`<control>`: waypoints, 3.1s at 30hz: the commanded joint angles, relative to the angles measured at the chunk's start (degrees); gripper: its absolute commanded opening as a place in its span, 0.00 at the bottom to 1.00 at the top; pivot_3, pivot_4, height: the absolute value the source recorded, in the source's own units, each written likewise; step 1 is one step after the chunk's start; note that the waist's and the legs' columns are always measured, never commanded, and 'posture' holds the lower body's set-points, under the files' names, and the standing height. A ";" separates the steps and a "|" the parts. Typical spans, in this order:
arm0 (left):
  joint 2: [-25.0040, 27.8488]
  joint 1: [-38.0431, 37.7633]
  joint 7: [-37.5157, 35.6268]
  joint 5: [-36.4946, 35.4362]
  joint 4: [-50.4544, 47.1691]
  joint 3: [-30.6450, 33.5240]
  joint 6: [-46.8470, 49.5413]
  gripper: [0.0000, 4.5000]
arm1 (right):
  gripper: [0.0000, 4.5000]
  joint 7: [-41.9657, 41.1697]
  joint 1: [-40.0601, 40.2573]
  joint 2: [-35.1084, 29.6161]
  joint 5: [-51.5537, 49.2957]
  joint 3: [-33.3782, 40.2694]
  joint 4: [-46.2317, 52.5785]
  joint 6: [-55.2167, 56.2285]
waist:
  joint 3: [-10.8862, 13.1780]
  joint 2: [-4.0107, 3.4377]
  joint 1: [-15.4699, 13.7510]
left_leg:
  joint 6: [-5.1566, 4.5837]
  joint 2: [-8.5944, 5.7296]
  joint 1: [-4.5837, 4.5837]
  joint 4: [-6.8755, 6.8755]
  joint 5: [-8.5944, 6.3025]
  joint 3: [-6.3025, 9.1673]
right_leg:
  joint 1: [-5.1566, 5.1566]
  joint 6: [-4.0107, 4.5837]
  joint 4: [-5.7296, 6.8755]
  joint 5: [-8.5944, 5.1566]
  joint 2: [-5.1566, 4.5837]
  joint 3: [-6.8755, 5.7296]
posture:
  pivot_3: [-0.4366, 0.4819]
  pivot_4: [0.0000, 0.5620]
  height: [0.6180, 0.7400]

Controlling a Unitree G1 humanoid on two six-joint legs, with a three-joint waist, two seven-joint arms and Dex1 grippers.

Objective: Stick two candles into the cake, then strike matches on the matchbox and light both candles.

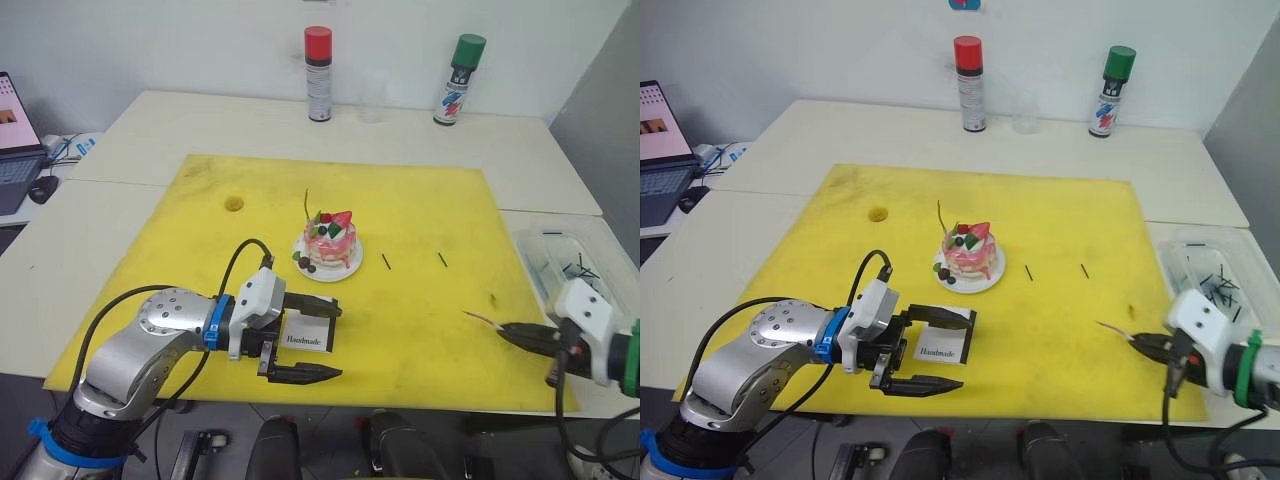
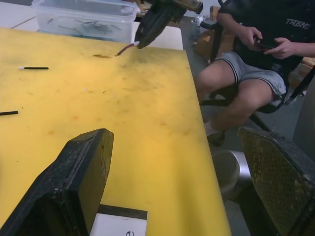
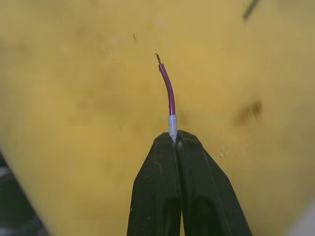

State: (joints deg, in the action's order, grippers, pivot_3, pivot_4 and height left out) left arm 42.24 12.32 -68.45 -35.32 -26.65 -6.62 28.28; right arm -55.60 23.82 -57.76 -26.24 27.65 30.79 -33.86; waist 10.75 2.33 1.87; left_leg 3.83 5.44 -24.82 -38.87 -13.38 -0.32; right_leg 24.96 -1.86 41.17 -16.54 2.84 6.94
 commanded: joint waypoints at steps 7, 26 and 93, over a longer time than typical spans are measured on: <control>-1.34 1.20 1.78 -0.20 -2.69 -0.93 -0.33 1.00 | 0.00 -5.62 2.72 -0.61 4.49 1.41 -5.56 5.40 | -0.01 -0.03 0.69 | -0.04 0.00 0.16 -0.09 0.05 0.03 | -0.11 -0.04 0.02 0.03 0.00 0.04 | 0.48 0.27 0.54; -2.40 0.75 3.52 2.12 -2.76 -2.48 -2.04 1.00 | 0.53 -8.65 -1.16 -9.32 3.28 5.19 2.76 -8.13 | -0.10 -0.23 0.70 | -0.03 -0.10 0.27 -0.08 0.04 0.13 | -0.38 -0.05 0.02 0.03 0.00 0.06 | 0.48 0.27 0.54; 0.13 -0.23 17.15 -9.52 -0.46 19.55 9.03 1.00 | 0.01 17.67 -57.67 41.87 0.98 -30.34 -15.78 3.64 | 0.16 -0.58 1.92 | 0.01 -0.03 -0.14 0.07 0.02 0.12 | 0.11 -0.40 0.06 0.24 0.01 -0.07 | 0.48 0.27 0.54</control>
State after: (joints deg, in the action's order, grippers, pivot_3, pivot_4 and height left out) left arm 42.45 11.10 -52.78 -42.33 -26.33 10.09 36.63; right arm -39.21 -34.32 -17.40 -28.03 -0.91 16.13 -36.44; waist 10.91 1.74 3.79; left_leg 3.84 5.40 -24.96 -38.81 -13.36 -0.24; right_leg 25.08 -2.25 41.23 -16.30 2.85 6.90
